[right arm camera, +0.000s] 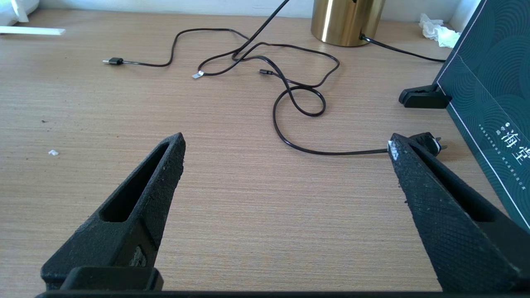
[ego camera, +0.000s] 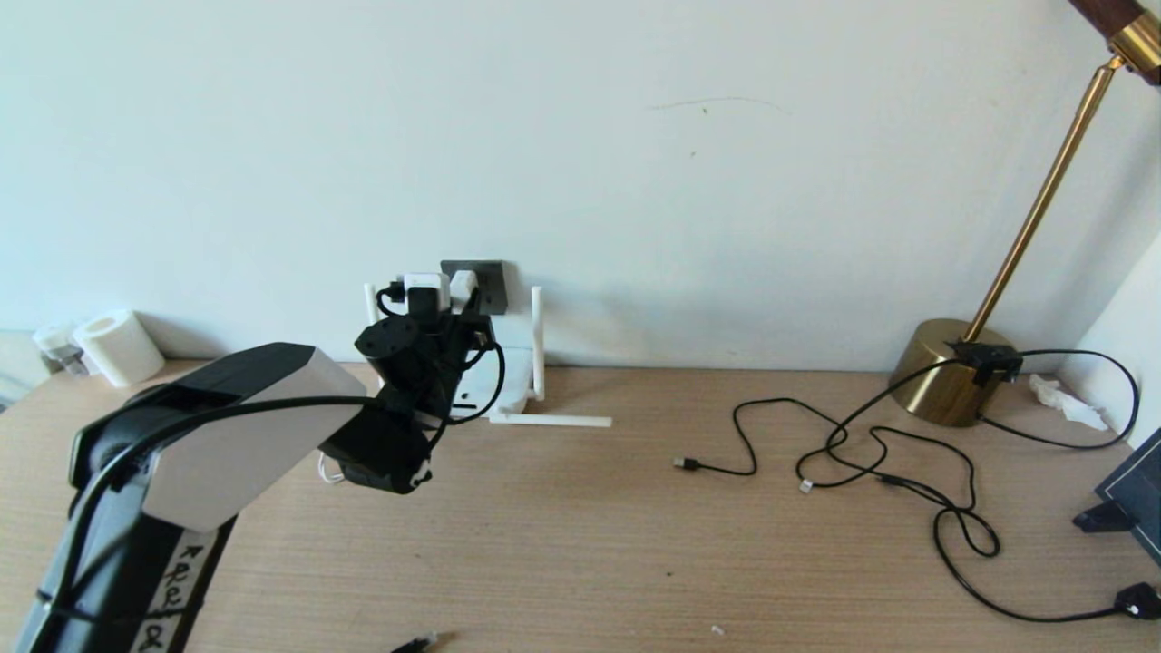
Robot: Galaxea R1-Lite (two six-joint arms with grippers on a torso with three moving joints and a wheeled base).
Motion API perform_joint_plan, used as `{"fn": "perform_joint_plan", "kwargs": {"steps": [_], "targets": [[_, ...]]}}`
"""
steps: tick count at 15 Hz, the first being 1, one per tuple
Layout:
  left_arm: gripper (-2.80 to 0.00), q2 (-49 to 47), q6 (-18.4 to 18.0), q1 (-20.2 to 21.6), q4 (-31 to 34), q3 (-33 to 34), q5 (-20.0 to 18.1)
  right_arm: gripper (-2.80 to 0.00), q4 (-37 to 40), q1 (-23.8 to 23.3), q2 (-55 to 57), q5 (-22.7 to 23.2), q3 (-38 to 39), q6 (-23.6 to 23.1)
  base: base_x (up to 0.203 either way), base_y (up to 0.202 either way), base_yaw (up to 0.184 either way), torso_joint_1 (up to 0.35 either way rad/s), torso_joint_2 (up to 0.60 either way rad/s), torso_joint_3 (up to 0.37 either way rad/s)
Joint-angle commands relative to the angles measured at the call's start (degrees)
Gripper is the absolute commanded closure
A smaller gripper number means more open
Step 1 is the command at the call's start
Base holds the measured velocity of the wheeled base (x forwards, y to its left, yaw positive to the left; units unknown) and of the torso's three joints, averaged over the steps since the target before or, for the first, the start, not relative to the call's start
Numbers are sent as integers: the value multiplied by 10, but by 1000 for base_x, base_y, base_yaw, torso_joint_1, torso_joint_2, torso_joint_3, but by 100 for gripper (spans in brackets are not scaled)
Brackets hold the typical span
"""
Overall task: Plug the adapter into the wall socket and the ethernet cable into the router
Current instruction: Plug plug into socket
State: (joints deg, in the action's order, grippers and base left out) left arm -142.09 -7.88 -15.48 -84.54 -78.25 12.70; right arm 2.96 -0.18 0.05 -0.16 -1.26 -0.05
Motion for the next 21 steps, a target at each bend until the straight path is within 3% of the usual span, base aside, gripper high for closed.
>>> {"fn": "perform_joint_plan", "kwargs": {"steps": [1, 21], "targets": [[0, -5, 0, -1, -4, -1, 0, -280, 0, 0, 0, 0, 0, 0, 0, 0, 0, 0, 0, 0], [0, -18, 1, -2, 1, -16, 2, -280, 0, 0, 0, 0, -1, 0, 0, 0, 0, 0, 0, 0]]}}
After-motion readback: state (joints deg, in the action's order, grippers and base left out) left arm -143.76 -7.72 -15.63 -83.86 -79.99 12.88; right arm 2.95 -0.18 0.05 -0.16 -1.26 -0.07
